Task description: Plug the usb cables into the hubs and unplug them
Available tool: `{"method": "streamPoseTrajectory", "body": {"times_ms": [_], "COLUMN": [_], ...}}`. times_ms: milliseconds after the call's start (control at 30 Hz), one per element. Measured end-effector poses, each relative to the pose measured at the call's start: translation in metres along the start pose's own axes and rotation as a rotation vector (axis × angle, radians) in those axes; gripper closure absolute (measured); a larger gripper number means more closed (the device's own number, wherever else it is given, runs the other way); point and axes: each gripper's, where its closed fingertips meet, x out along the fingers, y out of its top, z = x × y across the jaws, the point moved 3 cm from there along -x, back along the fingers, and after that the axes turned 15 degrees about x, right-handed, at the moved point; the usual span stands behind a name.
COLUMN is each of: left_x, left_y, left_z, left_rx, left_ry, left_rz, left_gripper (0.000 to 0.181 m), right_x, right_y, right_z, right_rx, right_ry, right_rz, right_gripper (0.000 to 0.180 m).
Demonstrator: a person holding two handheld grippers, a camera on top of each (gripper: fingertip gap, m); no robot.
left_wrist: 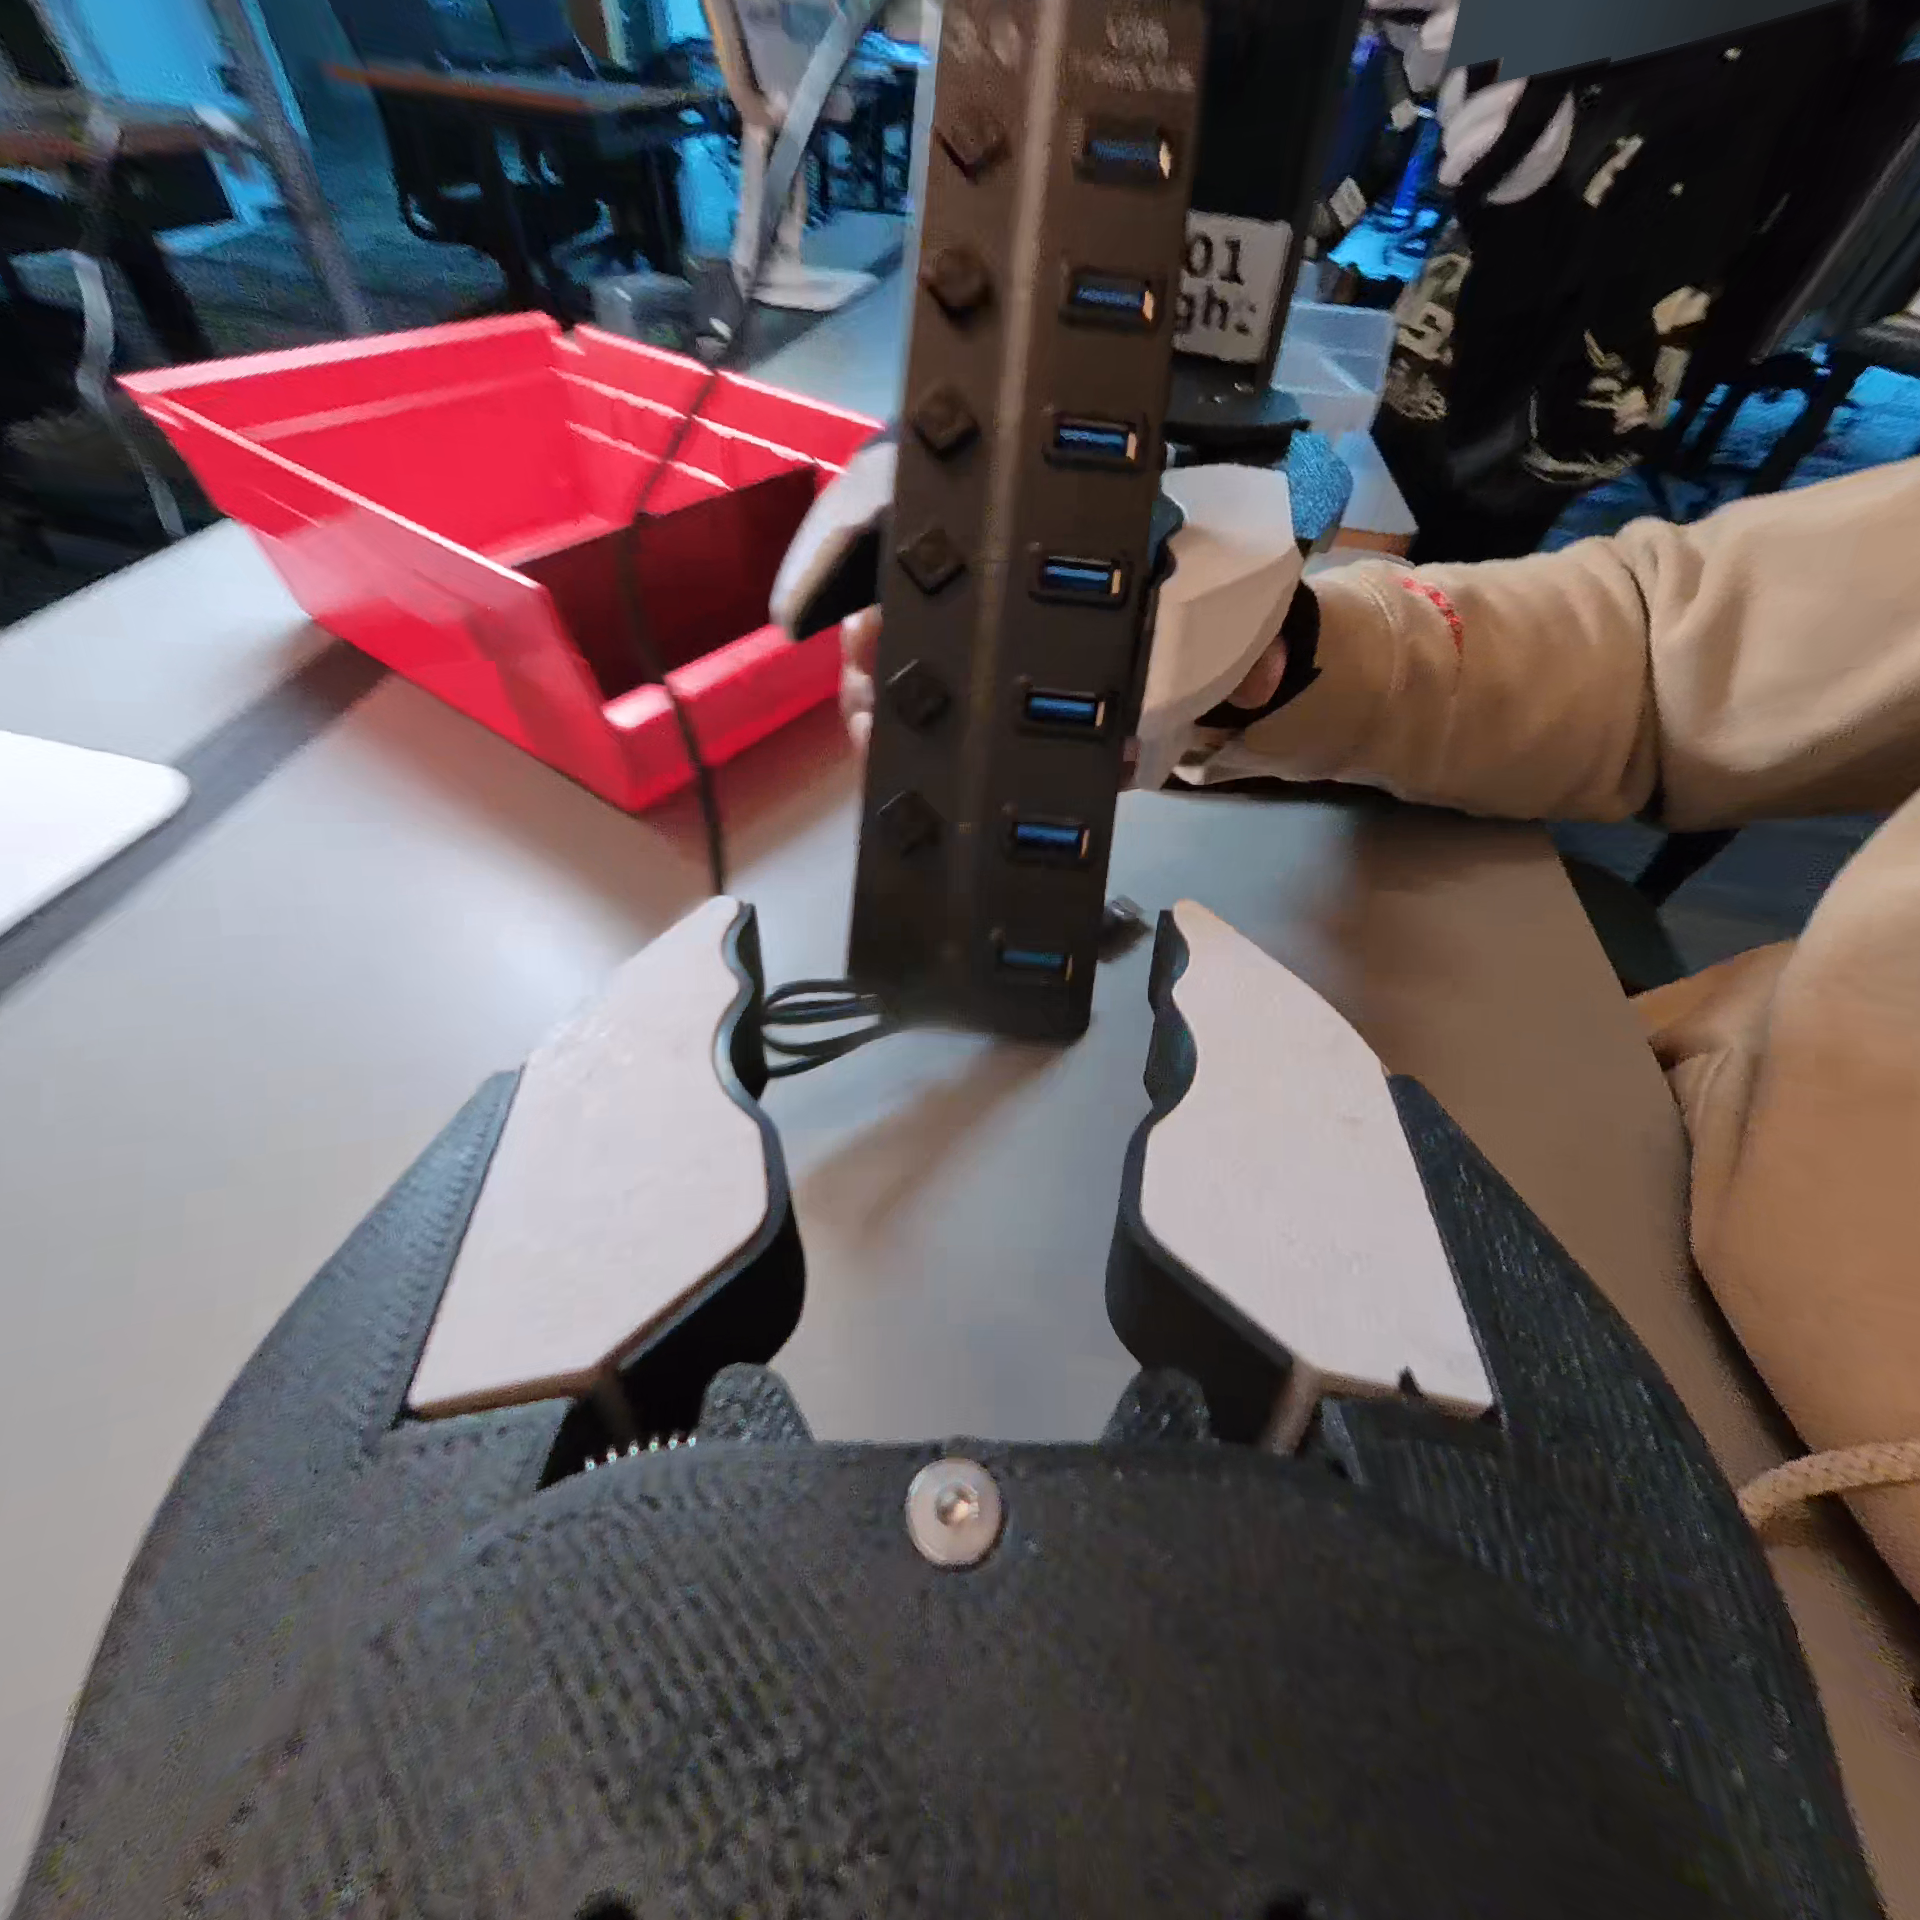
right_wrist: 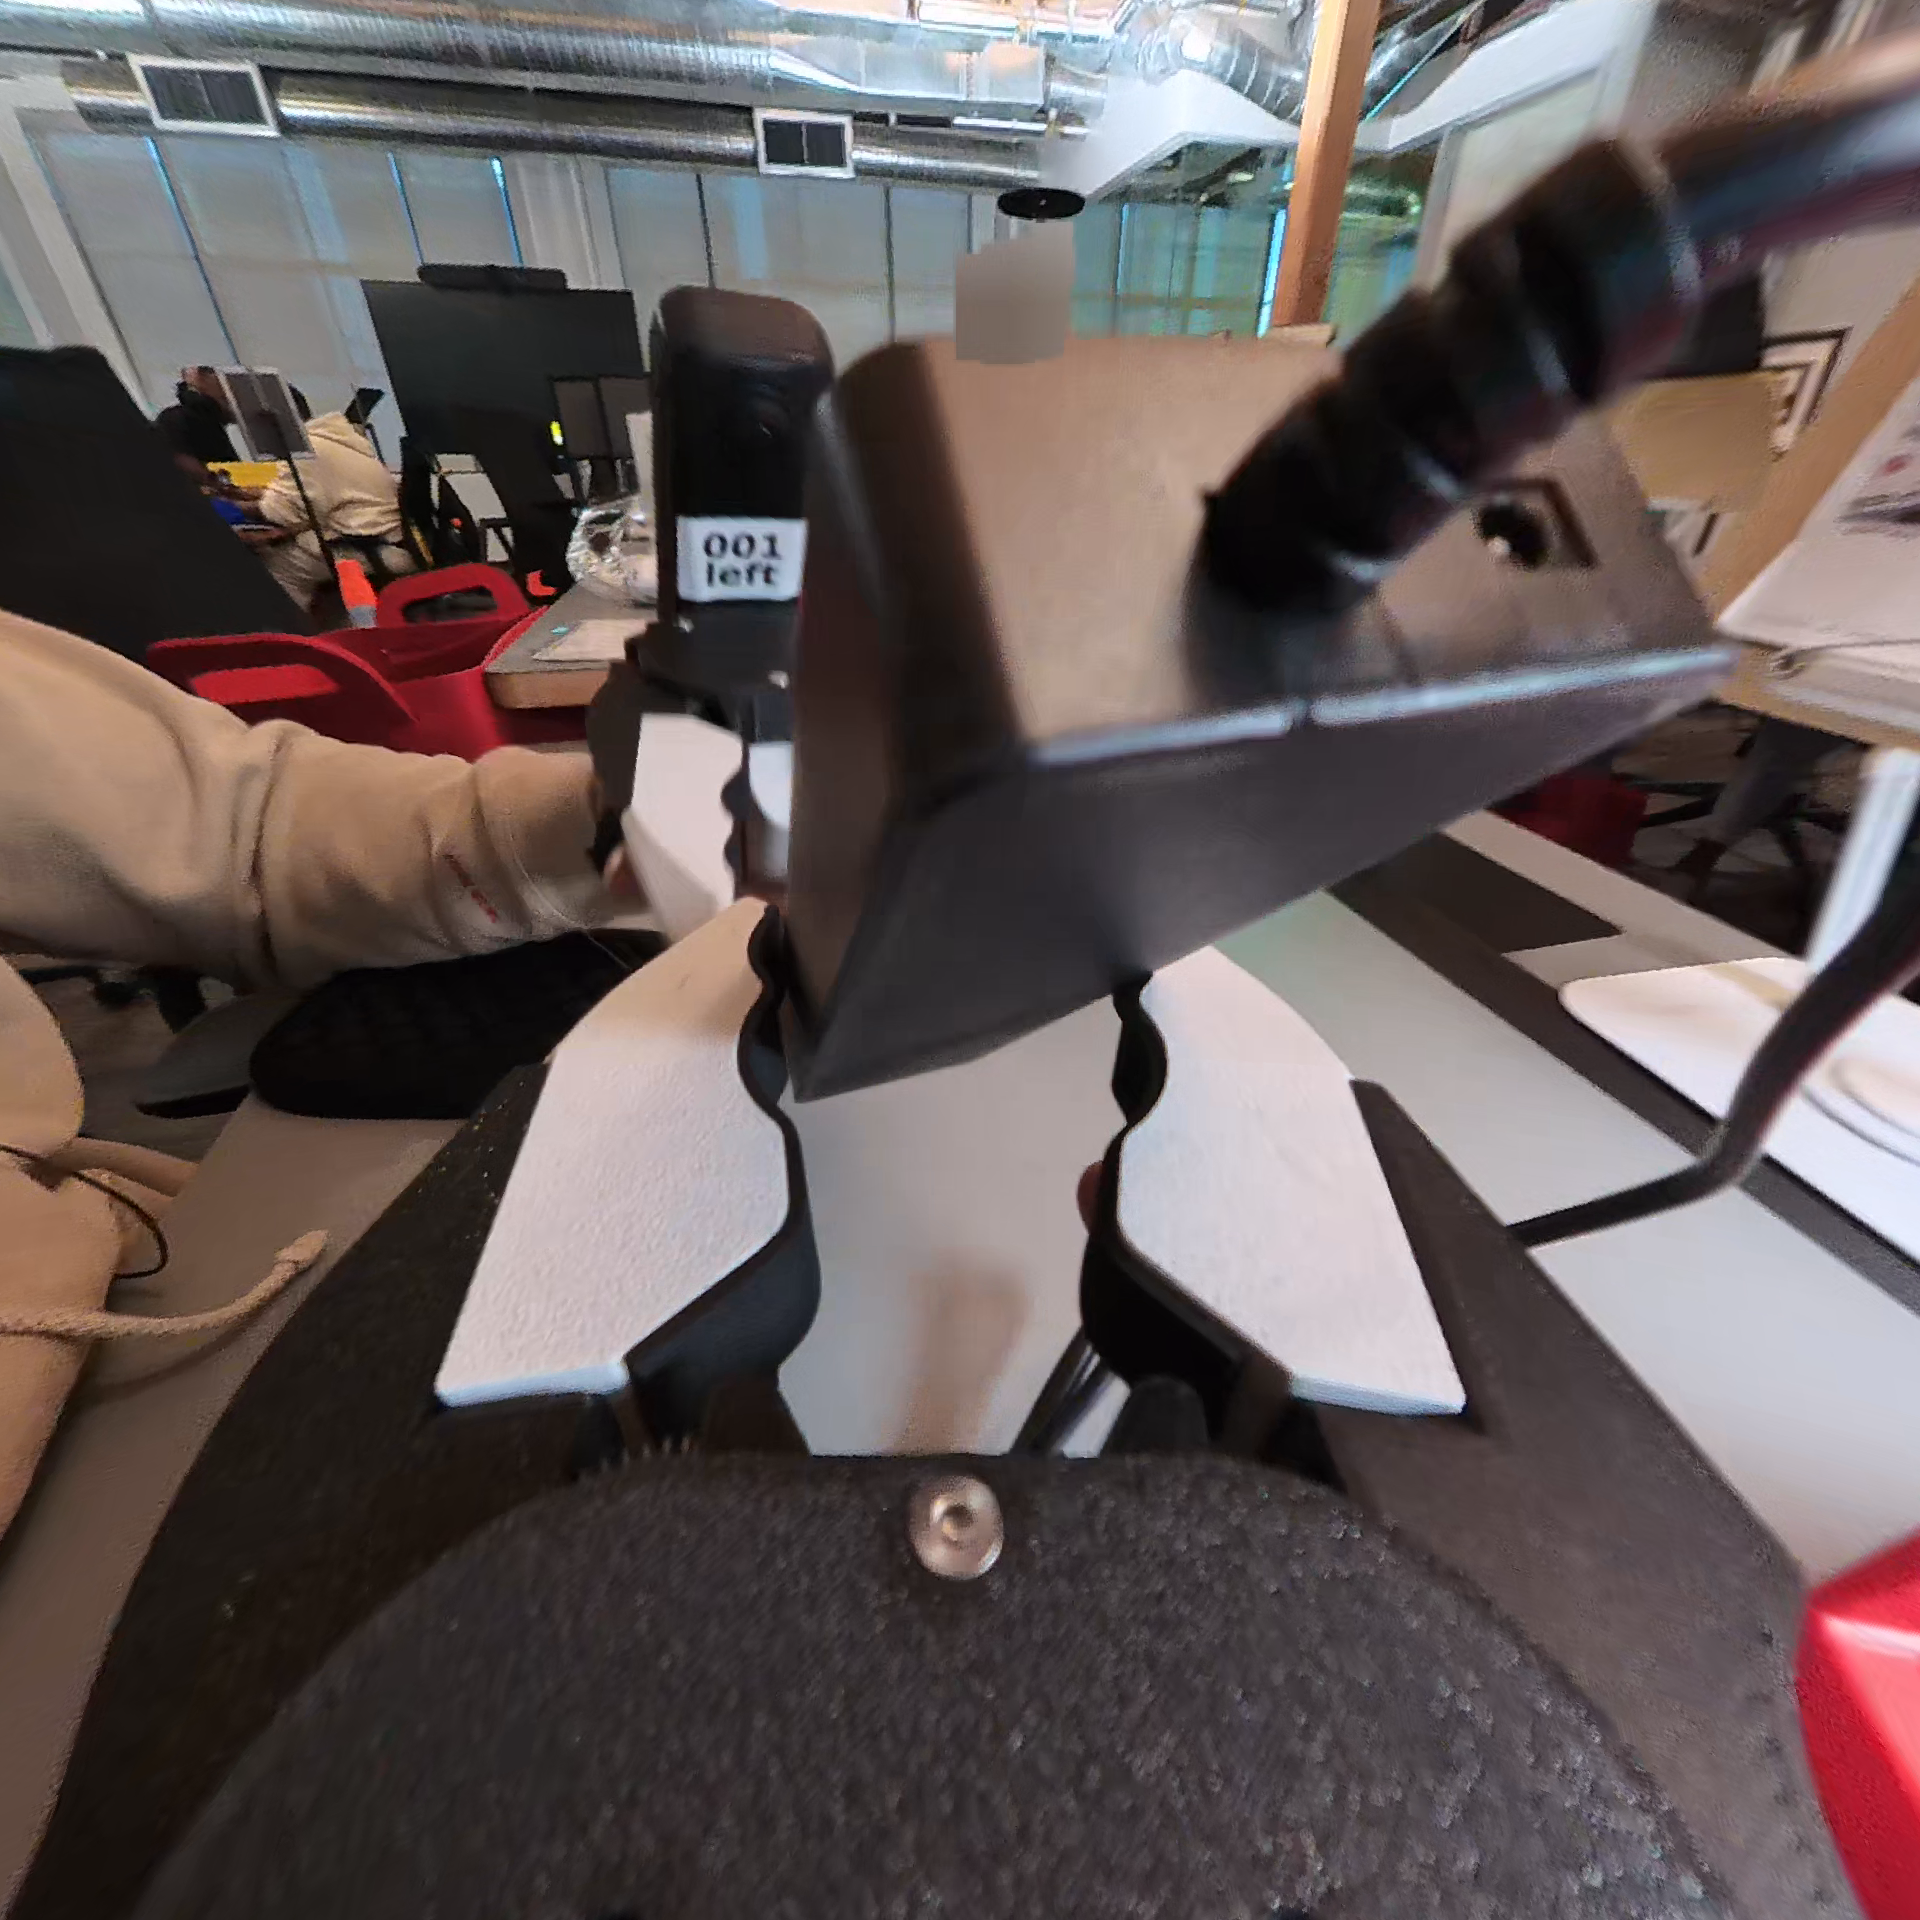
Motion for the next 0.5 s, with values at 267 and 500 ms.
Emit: {"method": "streamPoseTrajectory", "body": {"times_ms": [267, 500], "left_x": [-0.142, -0.234], "left_y": [-0.004, -0.101], "left_z": [-0.127, -0.220], "left_rx": [0.133, 0.070], "left_ry": [0.467, 0.513], "left_rz": [-0.419, -1.068], "left_gripper": [0.121, 0.126], "right_x": [-0.045, -0.057], "right_y": [0.009, 0.010], "right_z": [0.020, 0.018], "right_rx": [-0.025, -0.034], "right_ry": [-0.101, -0.107], "right_rz": [0.026, 0.032], "right_gripper": [0.118, 0.118]}}
